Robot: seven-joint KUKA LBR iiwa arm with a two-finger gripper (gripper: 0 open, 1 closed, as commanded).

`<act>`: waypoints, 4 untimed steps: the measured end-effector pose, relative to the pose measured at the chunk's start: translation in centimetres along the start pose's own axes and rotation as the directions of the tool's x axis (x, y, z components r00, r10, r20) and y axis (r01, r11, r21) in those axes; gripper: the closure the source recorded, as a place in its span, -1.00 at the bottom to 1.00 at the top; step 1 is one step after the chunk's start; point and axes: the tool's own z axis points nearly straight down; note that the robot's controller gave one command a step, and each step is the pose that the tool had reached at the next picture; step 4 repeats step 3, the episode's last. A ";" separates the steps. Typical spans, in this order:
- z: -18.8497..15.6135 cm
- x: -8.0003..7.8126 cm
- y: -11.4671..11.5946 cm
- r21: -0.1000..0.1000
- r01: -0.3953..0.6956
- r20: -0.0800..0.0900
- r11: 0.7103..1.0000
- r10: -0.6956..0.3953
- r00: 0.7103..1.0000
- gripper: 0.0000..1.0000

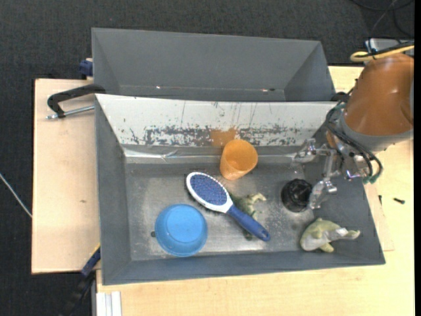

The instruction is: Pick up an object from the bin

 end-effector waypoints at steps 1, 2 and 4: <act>7.2 0.6 -1.0 0.000 -0.097 -0.001 0.995 0.097 0.995 -1.00; 6.8 0.4 -1.1 0.003 -0.096 0.006 0.995 0.096 0.995 1.00; -6.6 -2.9 -0.7 0.006 -0.139 0.019 0.990 0.139 0.990 1.00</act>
Offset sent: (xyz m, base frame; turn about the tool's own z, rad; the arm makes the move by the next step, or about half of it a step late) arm -0.0030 -0.0117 -0.0687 0.0968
